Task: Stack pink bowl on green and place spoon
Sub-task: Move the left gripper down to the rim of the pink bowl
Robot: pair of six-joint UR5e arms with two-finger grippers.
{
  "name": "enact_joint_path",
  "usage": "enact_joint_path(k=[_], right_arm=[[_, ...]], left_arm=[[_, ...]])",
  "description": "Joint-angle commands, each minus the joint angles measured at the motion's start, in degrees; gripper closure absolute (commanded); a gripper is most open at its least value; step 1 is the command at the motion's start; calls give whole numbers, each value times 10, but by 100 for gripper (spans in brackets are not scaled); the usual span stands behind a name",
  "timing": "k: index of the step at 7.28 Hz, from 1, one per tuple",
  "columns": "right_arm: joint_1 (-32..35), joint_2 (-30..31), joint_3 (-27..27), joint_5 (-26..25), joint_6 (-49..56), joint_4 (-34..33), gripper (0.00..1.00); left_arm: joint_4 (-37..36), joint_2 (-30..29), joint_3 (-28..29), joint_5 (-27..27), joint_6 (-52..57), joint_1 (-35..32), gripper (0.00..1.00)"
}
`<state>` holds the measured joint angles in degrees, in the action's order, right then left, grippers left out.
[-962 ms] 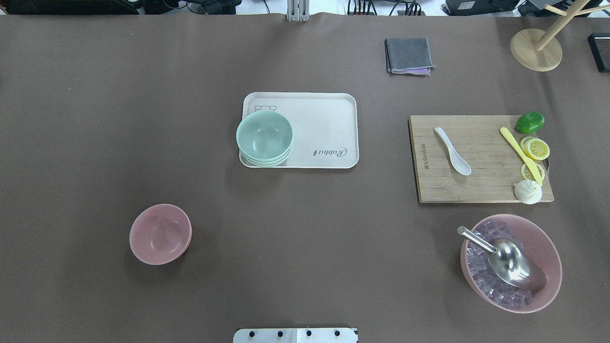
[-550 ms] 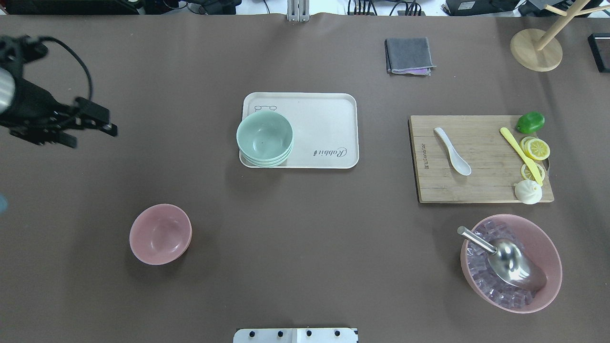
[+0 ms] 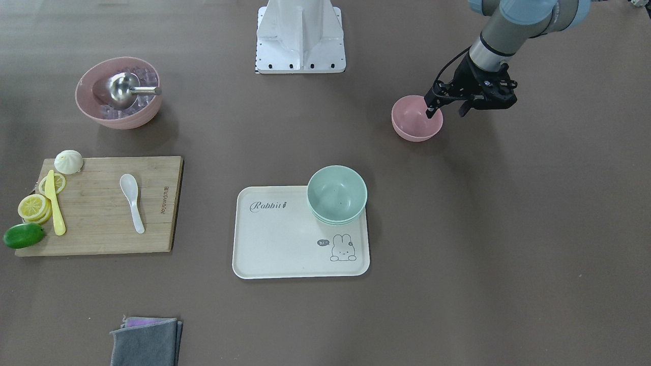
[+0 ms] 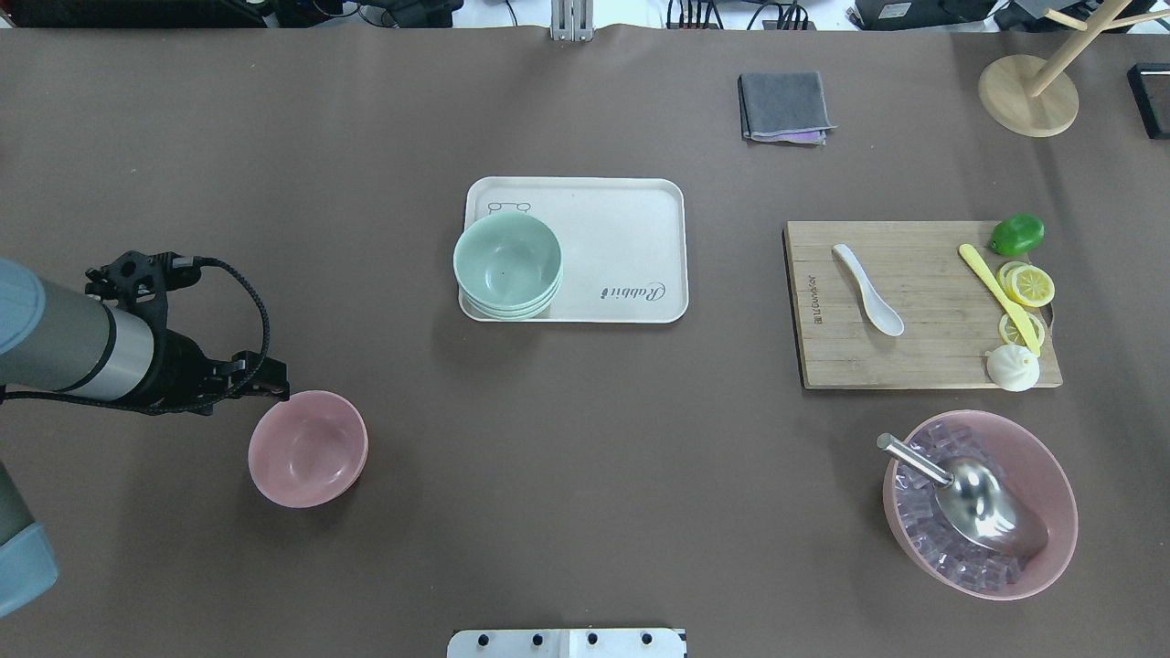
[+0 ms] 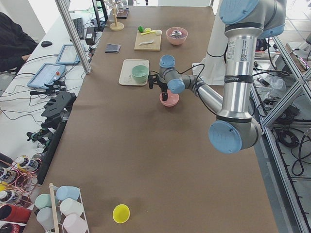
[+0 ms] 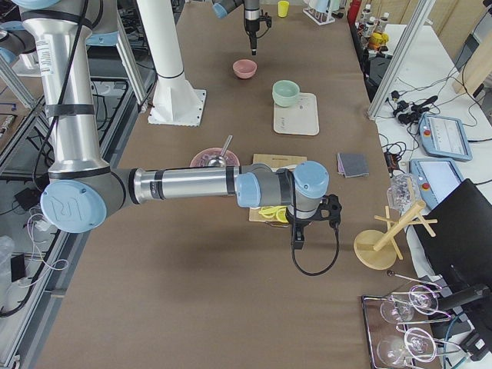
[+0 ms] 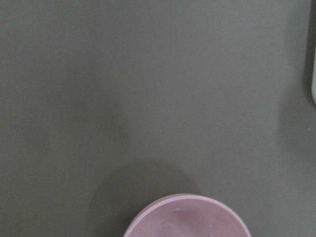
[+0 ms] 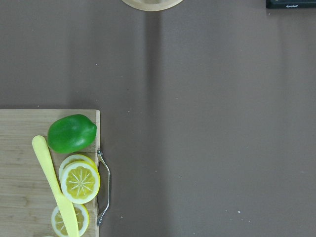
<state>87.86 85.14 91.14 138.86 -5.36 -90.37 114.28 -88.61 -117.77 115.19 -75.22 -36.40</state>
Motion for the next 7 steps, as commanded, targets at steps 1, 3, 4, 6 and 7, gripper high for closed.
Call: enact_joint_path(k=[1, 3, 4, 6, 7], right_arm=[[-2, -1, 1, 2, -1, -1, 0], [-6, -3, 0, 1, -1, -1, 0], [-10, -5, -1, 0, -1, -2, 0], [-15, -7, 0, 0, -1, -2, 0], [-16, -7, -1, -2, -1, -2, 0]], left_arm=[[78, 34, 27, -1, -13, 14, 7], [79, 18, 46, -3, -27, 30, 8], [79, 11, 53, -3, -34, 45, 19], [79, 4, 57, -3, -37, 52, 42], [79, 9, 57, -3, -36, 52, 69]])
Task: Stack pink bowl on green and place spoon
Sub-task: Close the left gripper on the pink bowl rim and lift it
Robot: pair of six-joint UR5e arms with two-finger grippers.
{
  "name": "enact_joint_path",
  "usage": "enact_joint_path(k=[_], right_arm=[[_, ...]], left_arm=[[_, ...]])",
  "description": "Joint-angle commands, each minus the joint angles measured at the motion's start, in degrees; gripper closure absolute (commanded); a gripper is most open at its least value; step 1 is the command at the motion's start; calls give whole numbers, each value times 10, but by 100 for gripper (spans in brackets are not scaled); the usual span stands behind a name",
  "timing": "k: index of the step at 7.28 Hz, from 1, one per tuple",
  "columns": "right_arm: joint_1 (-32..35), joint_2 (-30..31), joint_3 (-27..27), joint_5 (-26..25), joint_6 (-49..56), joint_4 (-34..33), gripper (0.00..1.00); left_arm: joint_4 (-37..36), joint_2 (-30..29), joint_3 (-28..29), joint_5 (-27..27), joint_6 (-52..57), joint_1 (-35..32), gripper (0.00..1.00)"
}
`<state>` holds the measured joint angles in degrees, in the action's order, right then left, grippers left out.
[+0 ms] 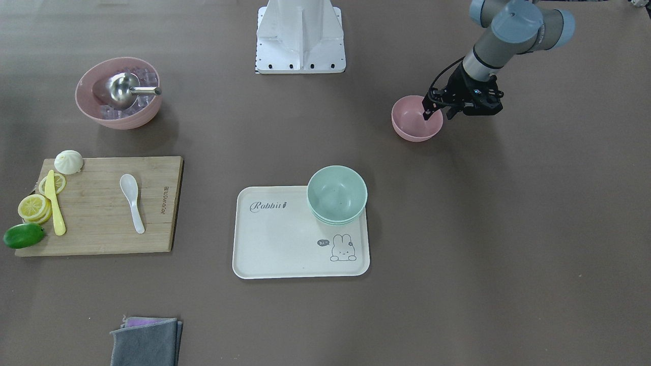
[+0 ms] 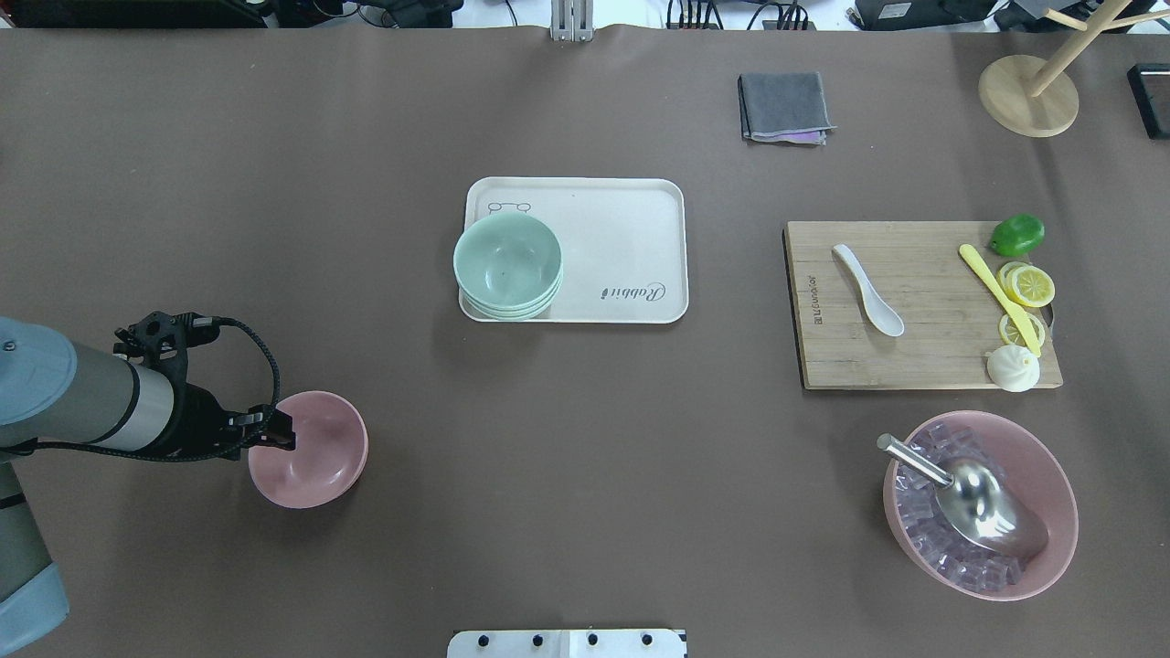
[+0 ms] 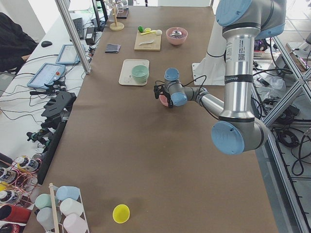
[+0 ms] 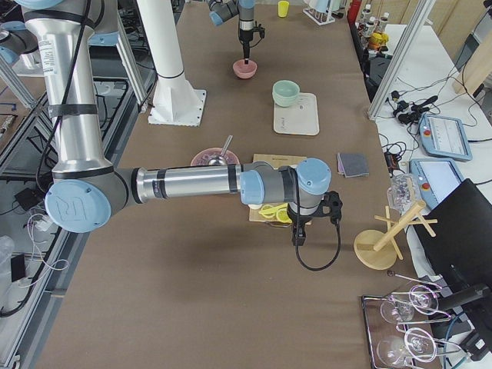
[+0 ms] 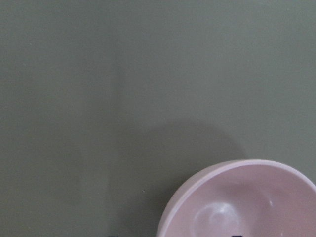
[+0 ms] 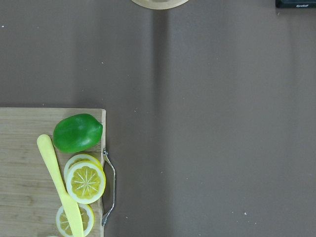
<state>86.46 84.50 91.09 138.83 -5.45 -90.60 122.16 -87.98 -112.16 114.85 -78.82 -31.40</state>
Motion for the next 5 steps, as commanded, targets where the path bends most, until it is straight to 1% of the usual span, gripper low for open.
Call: enact_joint_path(k=[1, 2, 3, 4, 5], right_arm=[[-5, 0, 0, -1, 0, 0, 0], [-7, 0, 0, -4, 0, 0, 0], [-8, -1, 0, -4, 0, 0, 0], [-11, -13, 1, -6, 0, -5, 0], [-15, -25, 1, -1, 0, -12, 0]], left_arm=[[0, 4, 1, 0, 0, 2, 93], [0, 4, 2, 1, -3, 2, 100], [1, 5, 2, 7, -4, 1, 100], [1, 7, -16, 12, -39, -8, 100], [-4, 5, -37, 87, -48, -33, 100]])
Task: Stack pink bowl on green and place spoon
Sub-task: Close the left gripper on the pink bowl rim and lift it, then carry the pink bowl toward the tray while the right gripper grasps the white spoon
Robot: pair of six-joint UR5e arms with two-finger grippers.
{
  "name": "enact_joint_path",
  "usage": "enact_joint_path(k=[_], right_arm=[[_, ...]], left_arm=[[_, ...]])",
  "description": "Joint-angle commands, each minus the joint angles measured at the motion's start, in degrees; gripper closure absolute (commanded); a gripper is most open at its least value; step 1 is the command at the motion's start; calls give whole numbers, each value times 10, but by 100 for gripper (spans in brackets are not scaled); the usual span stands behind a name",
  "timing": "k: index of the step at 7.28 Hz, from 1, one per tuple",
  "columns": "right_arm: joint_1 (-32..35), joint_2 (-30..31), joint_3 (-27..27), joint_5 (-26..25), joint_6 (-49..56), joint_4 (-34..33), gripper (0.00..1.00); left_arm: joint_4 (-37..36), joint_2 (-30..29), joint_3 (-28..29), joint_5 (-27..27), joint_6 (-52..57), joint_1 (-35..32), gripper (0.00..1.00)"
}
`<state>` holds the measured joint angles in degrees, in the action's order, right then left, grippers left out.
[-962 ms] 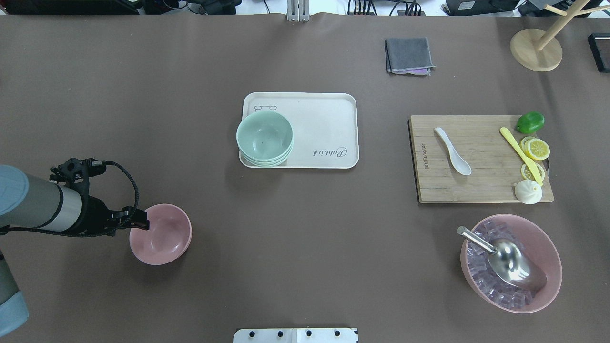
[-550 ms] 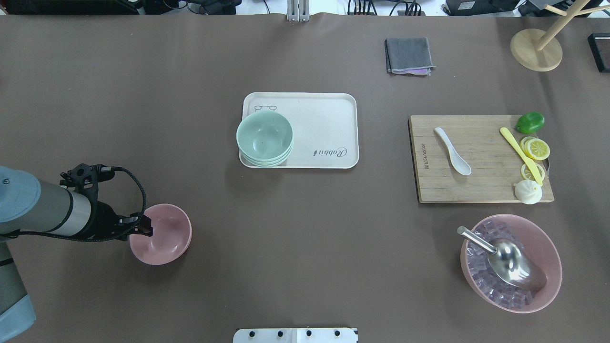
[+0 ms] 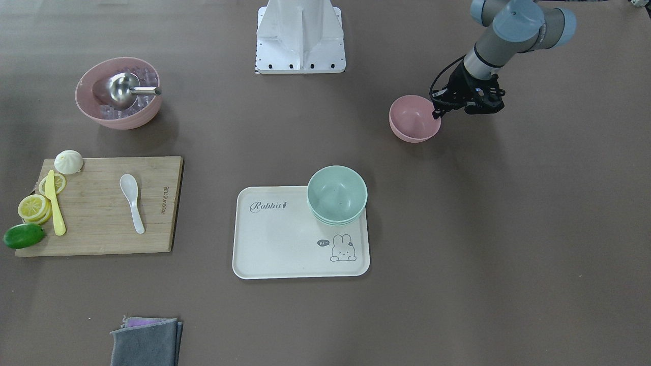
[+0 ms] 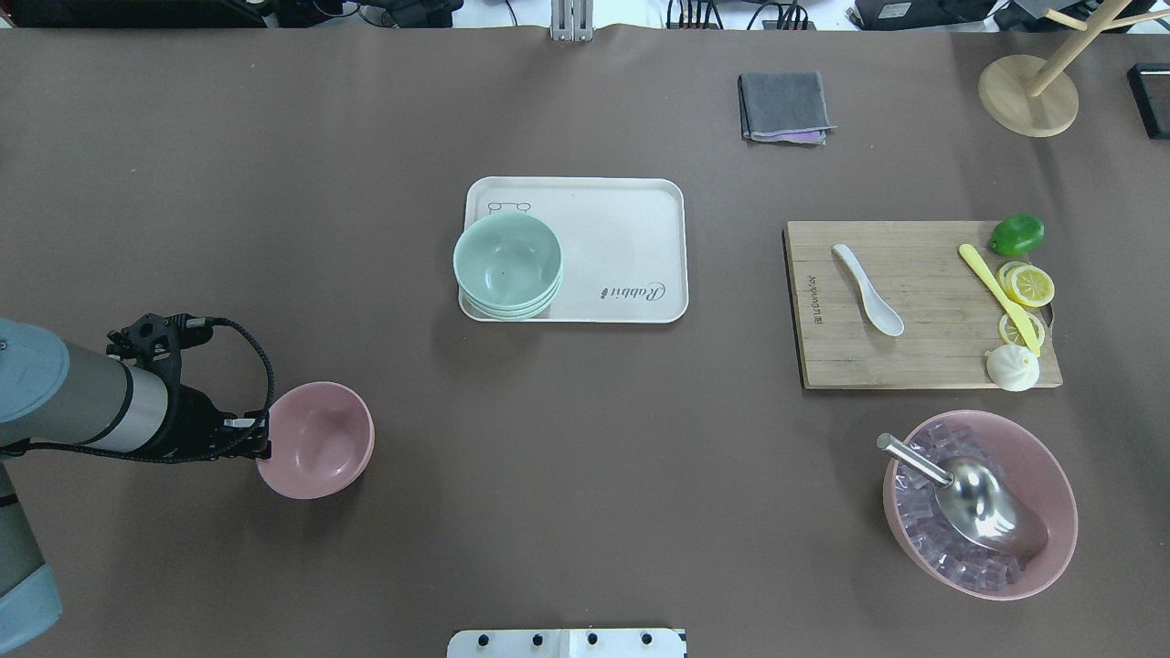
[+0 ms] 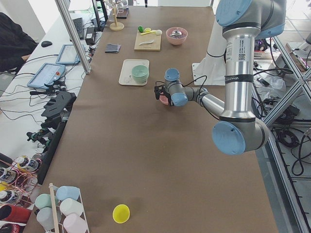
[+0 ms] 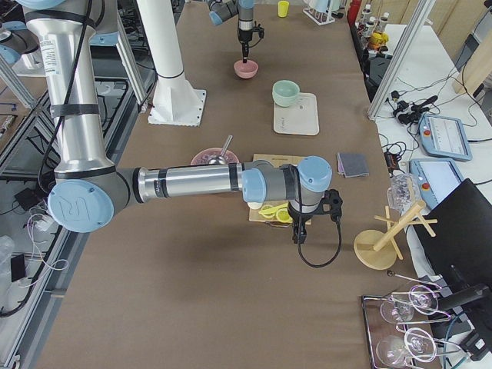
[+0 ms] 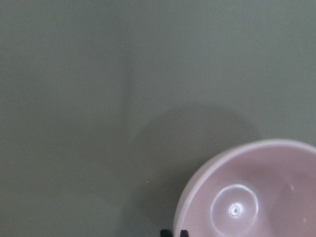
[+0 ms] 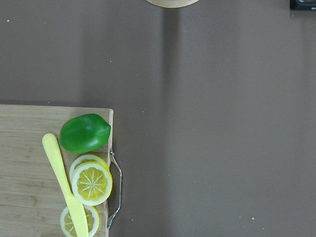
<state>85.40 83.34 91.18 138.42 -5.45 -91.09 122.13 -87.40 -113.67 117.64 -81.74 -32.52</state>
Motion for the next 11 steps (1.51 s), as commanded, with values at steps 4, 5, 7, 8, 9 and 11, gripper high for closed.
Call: enact_joint_path(k=[4, 5, 7, 8, 9, 11], right_arm=[[-139, -104, 64, -40, -111, -35, 0], [-203, -117, 59, -86, -153, 6, 0], [-268, -135, 11, -126, -183, 90, 0], [-294, -138, -20, -129, -184, 130, 1], [-306, -150, -30, -139, -185, 128, 2], [-339, -154, -44, -164, -214, 131, 9]], left_arm=[[-21, -35, -13, 189, -13, -173, 100], [-49, -58, -12, 195, -11, -186, 100], [-119, -101, -7, 197, 29, -210, 100], [-143, -118, -3, 197, 37, -217, 100], [-147, -133, 6, 198, 37, -221, 100], [-147, -142, 13, 198, 37, -221, 100]])
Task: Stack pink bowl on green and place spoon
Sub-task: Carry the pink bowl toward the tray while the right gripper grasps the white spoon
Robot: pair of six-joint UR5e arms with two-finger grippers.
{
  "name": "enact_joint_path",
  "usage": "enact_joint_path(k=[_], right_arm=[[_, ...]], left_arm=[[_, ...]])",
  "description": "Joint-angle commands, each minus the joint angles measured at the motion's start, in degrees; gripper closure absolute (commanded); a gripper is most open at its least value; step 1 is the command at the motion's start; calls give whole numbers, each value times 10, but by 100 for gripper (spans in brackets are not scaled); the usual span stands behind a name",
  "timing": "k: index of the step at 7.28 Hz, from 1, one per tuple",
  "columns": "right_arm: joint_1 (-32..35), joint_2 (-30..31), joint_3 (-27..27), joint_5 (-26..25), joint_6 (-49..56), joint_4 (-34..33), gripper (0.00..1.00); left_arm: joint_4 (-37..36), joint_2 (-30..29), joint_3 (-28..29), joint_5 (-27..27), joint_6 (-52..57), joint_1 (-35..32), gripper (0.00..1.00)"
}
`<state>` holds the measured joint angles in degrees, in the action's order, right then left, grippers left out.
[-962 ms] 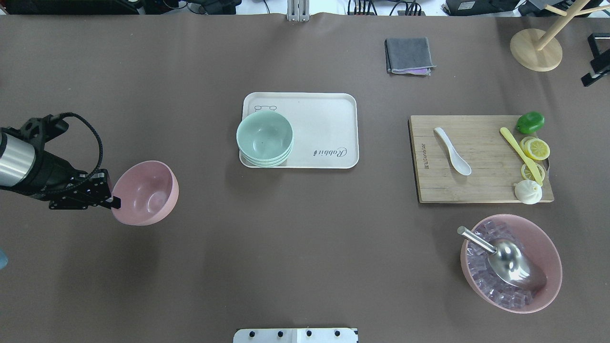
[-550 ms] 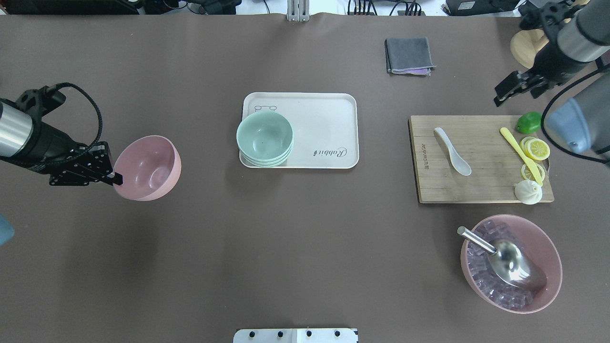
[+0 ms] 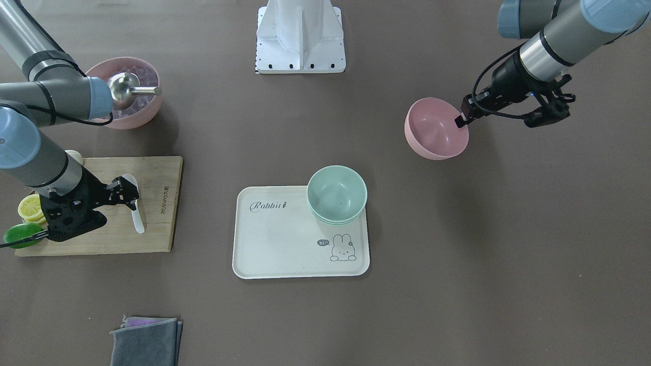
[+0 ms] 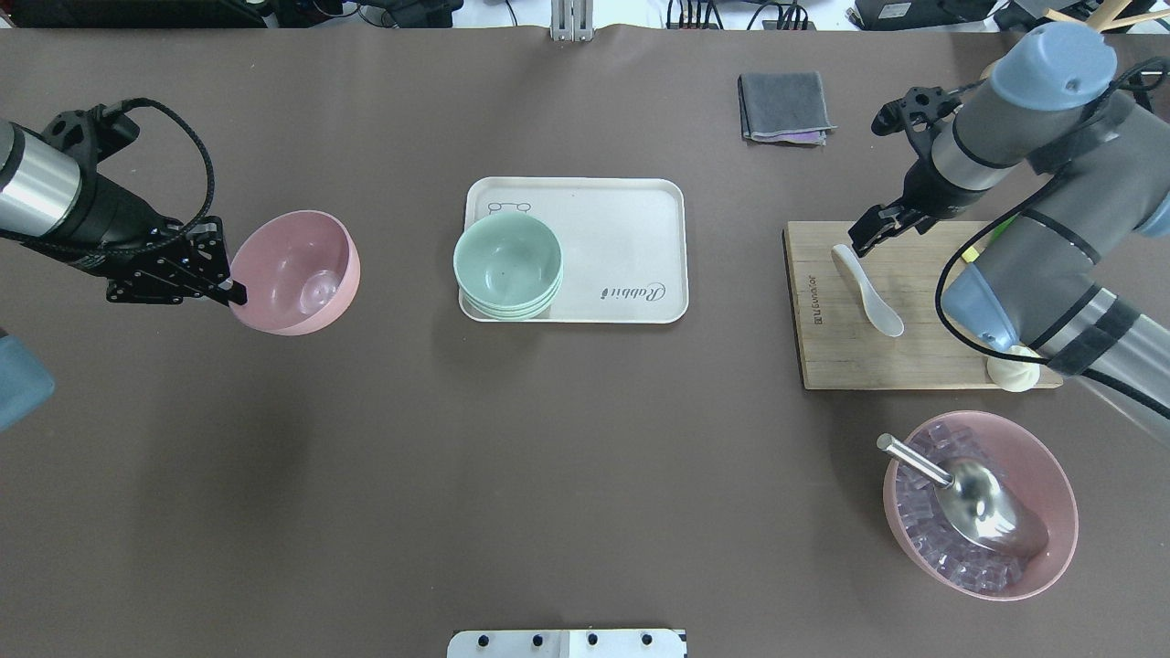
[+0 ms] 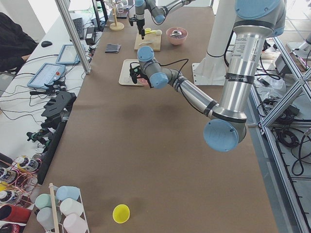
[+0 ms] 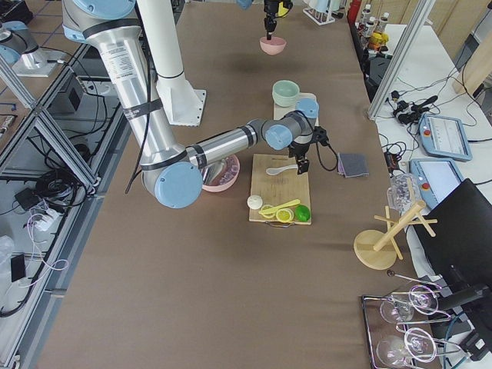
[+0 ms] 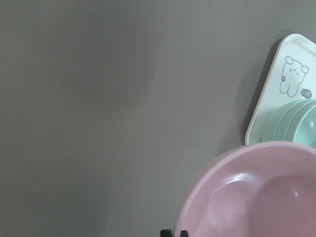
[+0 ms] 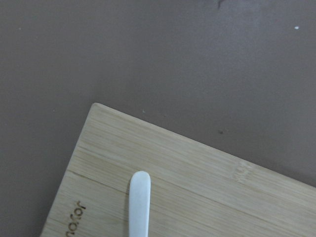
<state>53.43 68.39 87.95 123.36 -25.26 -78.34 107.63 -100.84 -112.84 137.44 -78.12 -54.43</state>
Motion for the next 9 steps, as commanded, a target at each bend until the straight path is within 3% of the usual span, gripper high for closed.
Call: enact_joint_path(k=[1, 2, 3, 7, 9], right_arm=[[-21, -5, -13, -14, -16, 4, 15], [-24, -5, -13, -13, -22, 3, 30], [-24, -5, -13, -12, -24, 4, 36], [-39, -8, -19, -15, -26, 4, 47], [-44, -8, -22, -15, -26, 5, 82]], left_arm=[[-2, -8, 6, -1, 1, -2, 100], [-3, -10, 7, 0, 1, -5, 100], [-2, -10, 9, 0, 1, -5, 100], [-2, -12, 10, 5, 1, -8, 100], [-2, -13, 10, 8, 1, -8, 100]])
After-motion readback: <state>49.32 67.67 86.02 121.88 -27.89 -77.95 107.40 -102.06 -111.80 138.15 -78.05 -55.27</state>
